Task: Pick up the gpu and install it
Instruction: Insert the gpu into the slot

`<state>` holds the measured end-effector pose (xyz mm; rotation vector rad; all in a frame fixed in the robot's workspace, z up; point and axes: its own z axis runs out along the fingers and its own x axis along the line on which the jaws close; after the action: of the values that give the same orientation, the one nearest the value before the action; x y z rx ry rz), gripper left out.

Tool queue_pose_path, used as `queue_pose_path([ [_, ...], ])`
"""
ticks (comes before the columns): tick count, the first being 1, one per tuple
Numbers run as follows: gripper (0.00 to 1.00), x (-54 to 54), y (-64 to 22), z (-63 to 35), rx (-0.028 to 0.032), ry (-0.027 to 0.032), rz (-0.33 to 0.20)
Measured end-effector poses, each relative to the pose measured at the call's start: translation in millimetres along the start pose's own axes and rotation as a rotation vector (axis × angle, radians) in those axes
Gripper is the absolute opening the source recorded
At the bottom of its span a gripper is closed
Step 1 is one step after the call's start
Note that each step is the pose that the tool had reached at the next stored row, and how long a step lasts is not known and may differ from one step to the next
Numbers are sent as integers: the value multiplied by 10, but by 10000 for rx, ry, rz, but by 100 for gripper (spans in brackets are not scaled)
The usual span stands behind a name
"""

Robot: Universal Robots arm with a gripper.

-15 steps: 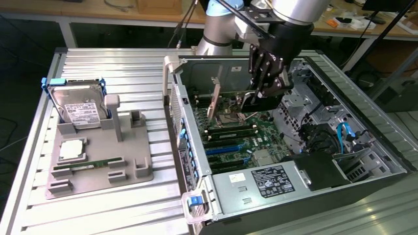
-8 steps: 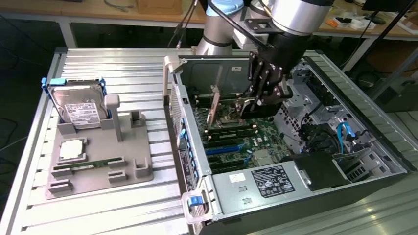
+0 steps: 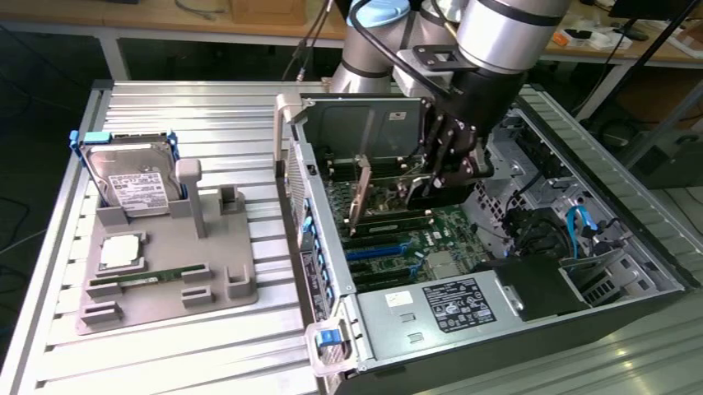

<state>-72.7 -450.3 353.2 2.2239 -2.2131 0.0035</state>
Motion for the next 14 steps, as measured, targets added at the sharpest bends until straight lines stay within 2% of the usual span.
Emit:
queue_pose_path([
  [2, 27, 2, 11, 26, 21, 2, 0],
  [6, 27, 2, 90, 111, 83, 2, 0],
  [14, 27, 28, 111, 255, 131, 2, 0],
])
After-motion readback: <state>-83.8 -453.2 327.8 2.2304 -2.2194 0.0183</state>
